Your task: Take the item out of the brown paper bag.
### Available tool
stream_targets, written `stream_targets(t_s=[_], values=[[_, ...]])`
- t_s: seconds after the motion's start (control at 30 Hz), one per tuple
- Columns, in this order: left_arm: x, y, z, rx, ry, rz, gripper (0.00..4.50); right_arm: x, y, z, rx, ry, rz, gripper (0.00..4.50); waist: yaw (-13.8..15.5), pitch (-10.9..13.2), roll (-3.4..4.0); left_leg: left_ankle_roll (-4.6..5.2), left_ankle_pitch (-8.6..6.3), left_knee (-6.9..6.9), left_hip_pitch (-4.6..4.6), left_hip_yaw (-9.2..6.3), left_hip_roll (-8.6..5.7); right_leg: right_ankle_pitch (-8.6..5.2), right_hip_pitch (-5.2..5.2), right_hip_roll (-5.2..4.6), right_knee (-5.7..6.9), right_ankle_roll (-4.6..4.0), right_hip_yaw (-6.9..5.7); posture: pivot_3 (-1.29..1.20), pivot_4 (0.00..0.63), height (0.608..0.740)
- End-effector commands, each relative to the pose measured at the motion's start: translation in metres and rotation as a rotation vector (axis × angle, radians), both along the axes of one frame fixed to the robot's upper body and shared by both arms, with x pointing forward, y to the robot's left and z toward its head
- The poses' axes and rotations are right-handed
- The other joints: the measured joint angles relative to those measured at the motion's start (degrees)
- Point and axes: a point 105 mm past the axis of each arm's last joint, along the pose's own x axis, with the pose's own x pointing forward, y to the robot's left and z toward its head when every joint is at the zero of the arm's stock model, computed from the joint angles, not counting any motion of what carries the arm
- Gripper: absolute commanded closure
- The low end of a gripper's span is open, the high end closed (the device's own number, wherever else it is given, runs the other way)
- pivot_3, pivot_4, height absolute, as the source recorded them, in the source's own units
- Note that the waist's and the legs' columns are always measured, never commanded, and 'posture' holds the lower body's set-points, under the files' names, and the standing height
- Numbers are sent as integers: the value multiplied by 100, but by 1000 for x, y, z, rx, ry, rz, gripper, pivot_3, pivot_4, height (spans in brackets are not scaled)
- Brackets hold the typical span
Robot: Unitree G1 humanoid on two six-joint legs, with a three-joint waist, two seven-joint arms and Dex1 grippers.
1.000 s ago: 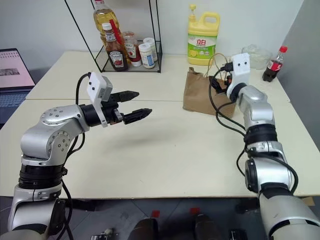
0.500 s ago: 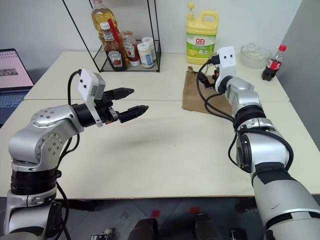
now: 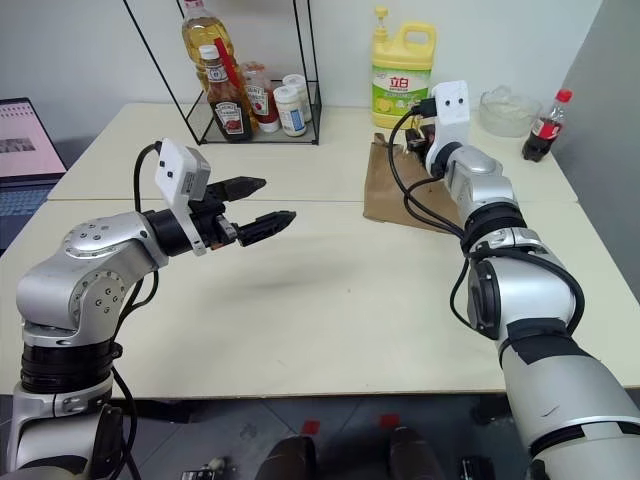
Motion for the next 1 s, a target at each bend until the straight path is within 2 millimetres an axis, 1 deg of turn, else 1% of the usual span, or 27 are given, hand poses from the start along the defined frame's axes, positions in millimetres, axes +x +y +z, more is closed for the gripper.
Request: stream_targets(t_s=[0.03,0.07,0.2,0.37,0.67,0.73,0.8,1.0], values=[[-3,4,17,-13,-69,9,0,-2,1,34,11,-94,0,4143,-3,0,0,0,0,0,0,0,0,0,-1,0,1,0,0,0,150,740],[-2,3,17,-14,-70,8,0,-2,1,35,13,-96,1,4455,-4,0,0,0,0,0,0,0,0,0,-1,0,2,0,0,0,150,740],[0,2,18,-19,-71,6,0,-3,3,43,27,-111,14,4455,-13,0,0,-1,0,0,0,0,0,0,-2,0,5,0,0,0,150,740],[1,3,15,-23,-66,9,0,-7,13,54,32,-137,71,4455,-47,0,0,-1,1,0,-1,0,0,-1,-6,0,13,-1,0,0,150,740],[-2,7,9,-45,-35,19,0,-14,37,75,62,-188,165,4455,-122,2,2,-2,1,-1,0,1,0,-3,-13,1,26,-5,0,0,150,740],[-4,12,1,-64,-10,43,0,-16,48,77,65,-195,198,4455,-123,2,2,-2,1,-1,0,1,0,-3,-14,1,27,-5,0,0,150,740],[-9,16,-9,-68,18,61,0,-19,59,79,69,-200,235,4455,-133,2,3,-2,1,-1,0,1,0,-3,-15,0,27,-5,1,0,150,740],[-33,18,-25,-87,75,71,0,-25,80,81,95,-204,308,4455,-130,3,2,-2,1,-1,-4,0,0,-4,-16,-1,30,-6,0,0,150,740]])
